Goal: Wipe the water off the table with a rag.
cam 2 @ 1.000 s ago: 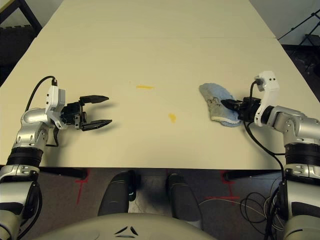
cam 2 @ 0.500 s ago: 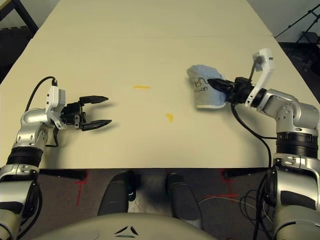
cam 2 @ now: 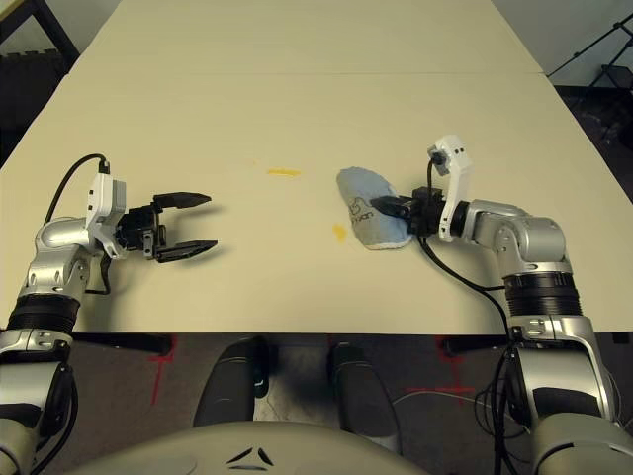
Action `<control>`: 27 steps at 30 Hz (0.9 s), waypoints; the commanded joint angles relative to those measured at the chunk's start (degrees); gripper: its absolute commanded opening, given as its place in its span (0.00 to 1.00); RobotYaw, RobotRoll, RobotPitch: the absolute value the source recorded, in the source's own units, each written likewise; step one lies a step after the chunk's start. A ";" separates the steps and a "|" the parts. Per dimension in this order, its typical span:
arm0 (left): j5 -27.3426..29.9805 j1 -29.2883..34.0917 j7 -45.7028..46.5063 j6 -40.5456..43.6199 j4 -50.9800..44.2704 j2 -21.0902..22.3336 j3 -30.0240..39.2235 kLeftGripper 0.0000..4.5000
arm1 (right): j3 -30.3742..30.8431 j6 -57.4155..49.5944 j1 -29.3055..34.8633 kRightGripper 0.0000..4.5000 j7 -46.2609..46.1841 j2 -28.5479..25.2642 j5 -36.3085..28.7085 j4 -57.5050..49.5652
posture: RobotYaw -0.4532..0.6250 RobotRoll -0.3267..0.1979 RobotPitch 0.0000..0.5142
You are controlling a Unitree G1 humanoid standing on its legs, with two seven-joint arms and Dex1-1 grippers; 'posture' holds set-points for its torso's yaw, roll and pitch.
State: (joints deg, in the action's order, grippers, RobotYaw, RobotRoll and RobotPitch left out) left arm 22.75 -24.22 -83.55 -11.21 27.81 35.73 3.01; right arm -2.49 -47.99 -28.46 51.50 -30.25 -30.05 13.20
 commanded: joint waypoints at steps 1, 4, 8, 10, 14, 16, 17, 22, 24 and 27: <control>-0.27 0.77 -0.02 0.28 -1.08 0.26 -0.02 1.00 | 4.38 -2.18 1.29 0.01 -0.61 3.85 0.13 -2.29 | 0.53 0.62 0.31; -0.25 0.82 0.08 0.35 -1.21 0.30 0.03 1.00 | 5.09 -2.99 0.61 0.01 -2.59 7.56 0.01 -3.67 | 0.53 0.62 0.31; -0.24 0.95 0.11 0.38 -1.27 0.56 0.20 1.00 | 6.52 -3.55 0.39 0.01 -3.89 11.31 0.38 -4.45 | 0.54 0.62 0.31; -0.28 0.95 0.16 0.34 -1.24 0.58 0.23 1.00 | 7.54 -3.66 0.35 0.01 -4.57 13.15 0.58 -4.53 | 0.54 0.62 0.32; -0.27 1.01 0.35 0.41 -1.40 0.43 0.25 1.00 | 9.18 -3.77 0.53 0.01 -5.69 15.99 1.07 -4.90 | 0.54 0.62 0.32; -0.24 1.08 0.39 0.38 -1.46 0.34 0.23 1.00 | 9.46 -3.83 0.62 0.01 -5.97 16.49 1.38 -5.06 | 0.54 0.62 0.32; -0.23 1.12 0.42 0.38 -1.51 0.27 0.20 1.00 | 9.45 -3.91 0.72 0.01 -5.88 16.32 1.44 -5.22 | 0.54 0.62 0.32; -0.27 1.10 0.49 0.17 -1.29 0.02 0.06 1.00 | 7.13 -4.02 1.11 0.01 -4.48 11.11 1.51 -5.48 | 0.53 0.62 0.32; -0.30 0.99 0.49 0.04 -1.03 -0.07 0.03 1.00 | 5.10 -3.63 1.14 0.01 -3.53 7.31 1.49 -4.73 | 0.53 0.62 0.32; -0.43 0.70 0.41 -0.20 -0.44 -0.17 -0.01 1.00 | 2.57 -2.88 1.39 0.01 -1.98 1.81 1.26 -3.40 | 0.53 0.62 0.31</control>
State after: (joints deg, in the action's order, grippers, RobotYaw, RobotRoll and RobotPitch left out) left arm 22.77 -24.01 -82.91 -11.08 27.45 35.73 3.22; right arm 2.05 -50.42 -28.46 49.19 -26.03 -29.46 7.92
